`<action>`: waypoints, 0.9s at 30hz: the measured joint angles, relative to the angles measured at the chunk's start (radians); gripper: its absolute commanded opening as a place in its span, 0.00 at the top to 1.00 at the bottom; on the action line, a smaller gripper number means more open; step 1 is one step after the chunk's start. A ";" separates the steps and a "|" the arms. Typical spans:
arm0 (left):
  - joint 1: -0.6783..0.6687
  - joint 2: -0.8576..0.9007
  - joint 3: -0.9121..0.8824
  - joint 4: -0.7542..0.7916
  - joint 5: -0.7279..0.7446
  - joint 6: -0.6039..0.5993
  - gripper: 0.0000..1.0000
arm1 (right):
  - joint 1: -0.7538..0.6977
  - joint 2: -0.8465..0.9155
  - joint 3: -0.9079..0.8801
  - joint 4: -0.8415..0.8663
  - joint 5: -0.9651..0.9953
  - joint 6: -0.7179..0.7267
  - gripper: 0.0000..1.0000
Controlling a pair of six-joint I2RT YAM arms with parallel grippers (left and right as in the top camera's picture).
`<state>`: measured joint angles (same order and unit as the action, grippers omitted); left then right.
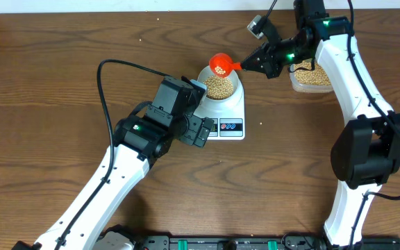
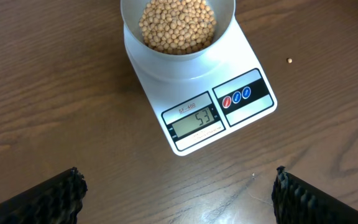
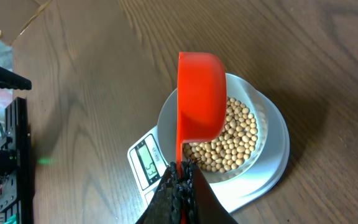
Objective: Scoop item into bowl and weigh 50g on scale
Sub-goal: 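Tilt the scoop with the right gripper to pour soybeans into the bowl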
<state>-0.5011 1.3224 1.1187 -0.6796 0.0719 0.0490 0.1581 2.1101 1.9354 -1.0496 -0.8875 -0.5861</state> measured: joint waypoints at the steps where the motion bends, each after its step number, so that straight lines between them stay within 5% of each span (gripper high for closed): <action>1: 0.000 0.000 0.000 0.000 0.000 0.000 0.02 | 0.000 0.000 0.000 0.000 0.000 0.000 0.99; 27: 0.000 0.000 0.000 0.000 0.000 0.000 0.02 | 0.146 0.000 -0.058 0.097 0.370 0.003 0.99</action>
<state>-0.5011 1.3224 1.1187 -0.6800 0.0719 0.0490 0.3042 2.1101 1.8774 -0.9531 -0.5171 -0.5831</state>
